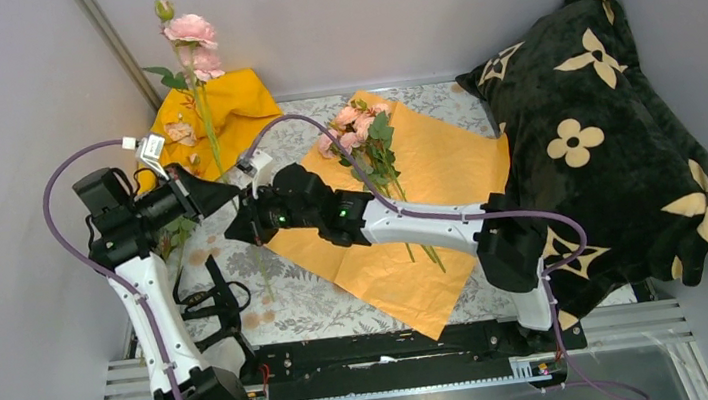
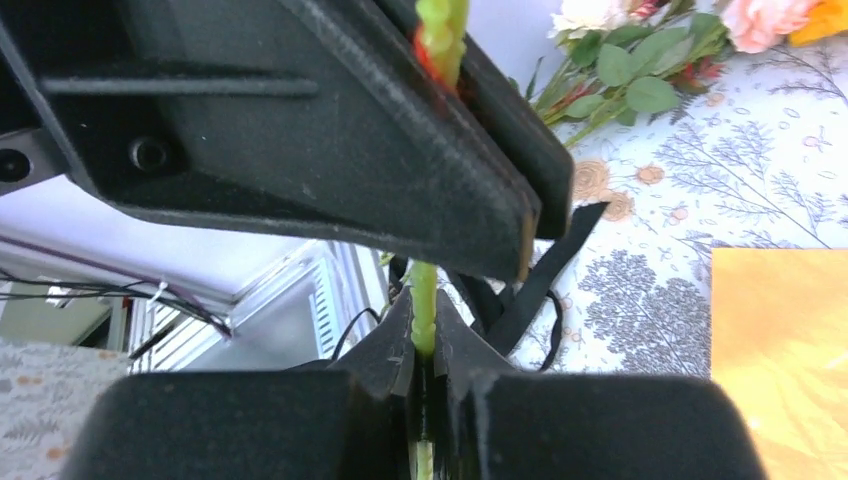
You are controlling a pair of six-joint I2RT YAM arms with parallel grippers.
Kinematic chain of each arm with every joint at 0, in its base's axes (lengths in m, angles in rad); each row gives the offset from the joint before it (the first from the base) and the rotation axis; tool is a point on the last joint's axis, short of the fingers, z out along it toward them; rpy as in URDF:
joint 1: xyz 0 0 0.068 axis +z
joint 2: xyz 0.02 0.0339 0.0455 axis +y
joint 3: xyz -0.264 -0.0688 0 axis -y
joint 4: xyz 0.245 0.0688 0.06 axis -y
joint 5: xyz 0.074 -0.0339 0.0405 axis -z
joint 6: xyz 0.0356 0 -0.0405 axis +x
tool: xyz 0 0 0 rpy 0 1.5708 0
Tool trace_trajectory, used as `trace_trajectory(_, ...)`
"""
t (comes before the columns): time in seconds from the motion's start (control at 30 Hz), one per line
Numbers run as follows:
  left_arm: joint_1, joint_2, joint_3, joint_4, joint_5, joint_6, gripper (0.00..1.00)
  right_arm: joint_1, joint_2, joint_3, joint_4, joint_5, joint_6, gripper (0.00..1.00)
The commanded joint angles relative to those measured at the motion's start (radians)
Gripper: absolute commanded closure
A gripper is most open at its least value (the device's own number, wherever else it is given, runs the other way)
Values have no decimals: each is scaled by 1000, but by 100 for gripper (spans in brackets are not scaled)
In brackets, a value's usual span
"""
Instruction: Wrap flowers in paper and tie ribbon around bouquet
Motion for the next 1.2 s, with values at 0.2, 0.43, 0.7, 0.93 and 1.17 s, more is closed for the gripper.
trace_trajectory(0.2, -3, 198, 47, -207, -665, 461, 14, -144, -223, -196, -453, 317, -179, 100)
trace_trajectory(0.43, 52, 299, -158, -6, -1234, 683, 11, -236, -243, -314, -804, 646, -269, 100)
trace_trajectory(0.7, 273, 461, -185, 39, -1196, 731, 18, -267, -76, -255, -867, 764, -212, 100)
trace_trajectory(0.93, 299, 574, -198, 37, -1134, 732, 45, -268, 9, -146, -931, 775, -197, 56)
trace_trajectory(1.17, 303, 619, -207, 99, -1155, 710, 67, -269, -64, -197, -902, 702, -192, 49)
